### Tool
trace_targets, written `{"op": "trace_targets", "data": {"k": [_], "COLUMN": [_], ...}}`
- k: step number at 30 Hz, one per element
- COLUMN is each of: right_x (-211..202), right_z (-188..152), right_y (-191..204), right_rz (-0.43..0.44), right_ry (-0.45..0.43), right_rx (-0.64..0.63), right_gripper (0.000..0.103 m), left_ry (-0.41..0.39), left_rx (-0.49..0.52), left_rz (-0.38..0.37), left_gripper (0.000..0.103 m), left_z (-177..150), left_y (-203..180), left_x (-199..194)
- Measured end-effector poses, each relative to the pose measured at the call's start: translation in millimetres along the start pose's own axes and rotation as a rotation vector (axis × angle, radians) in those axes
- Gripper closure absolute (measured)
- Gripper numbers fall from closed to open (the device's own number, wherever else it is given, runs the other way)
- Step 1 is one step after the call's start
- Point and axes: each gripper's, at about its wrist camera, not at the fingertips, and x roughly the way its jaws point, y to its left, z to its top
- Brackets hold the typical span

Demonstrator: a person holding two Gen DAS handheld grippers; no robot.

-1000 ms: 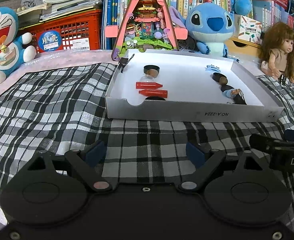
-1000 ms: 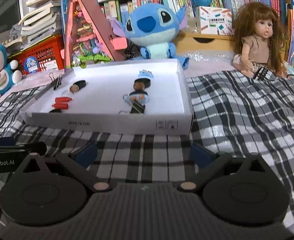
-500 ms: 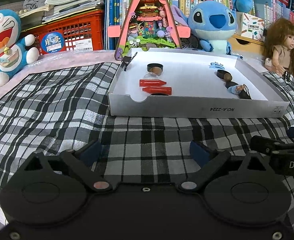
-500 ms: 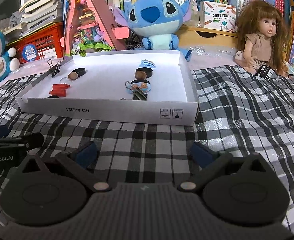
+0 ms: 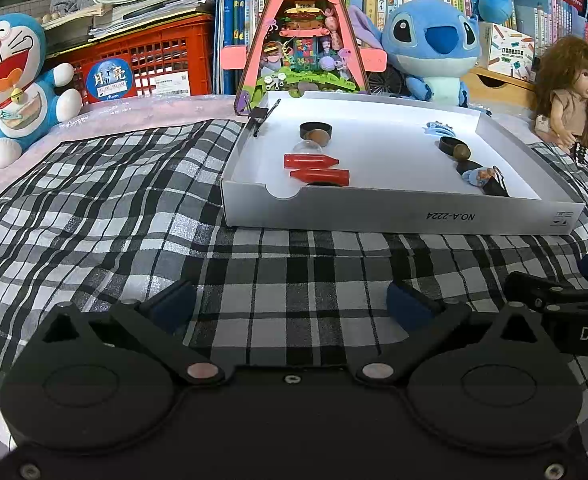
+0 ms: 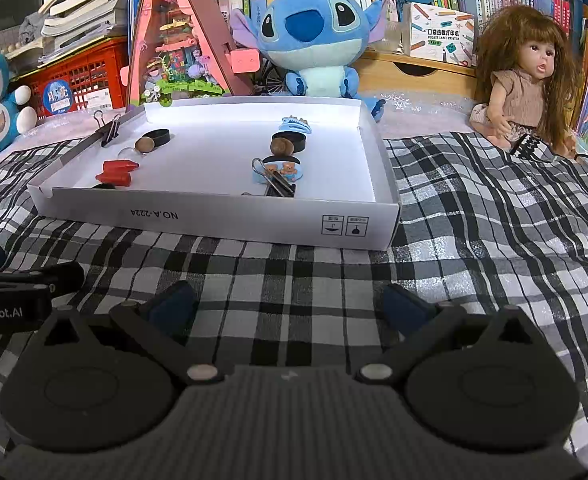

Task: Organize rigid objects

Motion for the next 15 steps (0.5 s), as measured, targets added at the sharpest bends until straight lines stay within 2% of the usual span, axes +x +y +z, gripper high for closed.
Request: {"op": "trace_targets", "data": {"k": [15], "right_x": [0.0], "right_z": [-0.1], "right_y": [0.2], "right_rz": [0.000], "right_ry": [0.001], "right_rx": [-0.003], "right_gripper": [0.000], "left_ry": [0.000], "left_rx": [0.001], "left_rz": [0.001], "left_gripper": [0.000], "left_z": [-0.3], "left_y": [0.1], "left_x": [0.2]}}
